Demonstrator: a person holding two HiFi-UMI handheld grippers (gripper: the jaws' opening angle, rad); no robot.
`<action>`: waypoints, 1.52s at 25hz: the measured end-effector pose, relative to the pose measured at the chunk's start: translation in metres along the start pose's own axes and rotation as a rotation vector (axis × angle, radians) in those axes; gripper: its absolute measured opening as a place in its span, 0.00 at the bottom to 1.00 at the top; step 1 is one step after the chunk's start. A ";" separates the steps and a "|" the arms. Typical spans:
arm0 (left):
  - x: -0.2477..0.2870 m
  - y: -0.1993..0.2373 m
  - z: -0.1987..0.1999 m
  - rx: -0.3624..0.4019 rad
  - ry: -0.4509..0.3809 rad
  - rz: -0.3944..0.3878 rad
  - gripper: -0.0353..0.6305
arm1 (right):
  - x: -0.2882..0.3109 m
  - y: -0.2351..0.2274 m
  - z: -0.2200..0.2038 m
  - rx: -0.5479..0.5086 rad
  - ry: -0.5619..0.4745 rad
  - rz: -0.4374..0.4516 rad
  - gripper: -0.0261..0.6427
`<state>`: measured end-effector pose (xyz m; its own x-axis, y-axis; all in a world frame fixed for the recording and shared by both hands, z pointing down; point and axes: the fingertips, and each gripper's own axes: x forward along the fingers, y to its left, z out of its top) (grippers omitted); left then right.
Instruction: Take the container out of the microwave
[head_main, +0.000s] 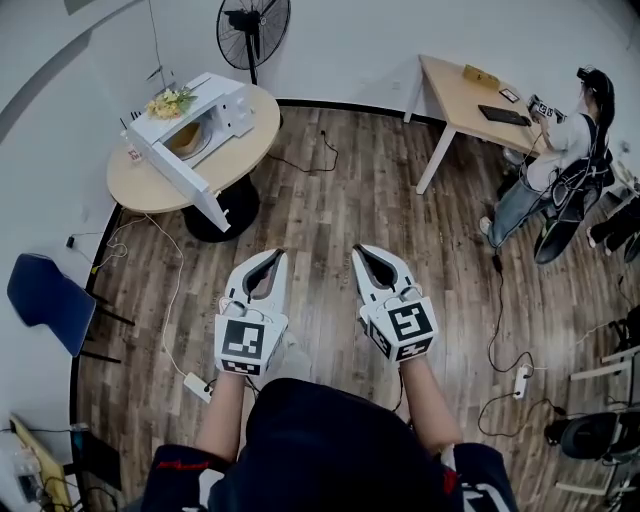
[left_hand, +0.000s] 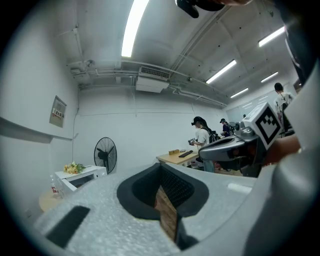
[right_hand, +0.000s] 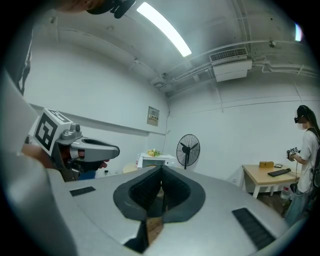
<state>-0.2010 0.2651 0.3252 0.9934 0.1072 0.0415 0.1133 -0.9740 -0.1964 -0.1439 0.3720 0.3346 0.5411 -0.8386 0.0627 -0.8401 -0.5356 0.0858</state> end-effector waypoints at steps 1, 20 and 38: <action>0.008 0.012 0.000 -0.001 0.002 0.001 0.07 | 0.014 -0.001 0.002 -0.003 0.001 0.004 0.05; 0.123 0.175 -0.035 -0.039 0.039 -0.023 0.07 | 0.239 -0.002 0.012 -0.043 0.059 0.087 0.05; 0.268 0.245 -0.072 -0.097 0.125 0.161 0.07 | 0.402 -0.089 -0.015 -0.009 0.085 0.333 0.05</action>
<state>0.0918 0.0412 0.3589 0.9877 -0.0705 0.1395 -0.0546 -0.9919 -0.1150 0.1488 0.0838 0.3676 0.2387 -0.9558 0.1715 -0.9710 -0.2326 0.0549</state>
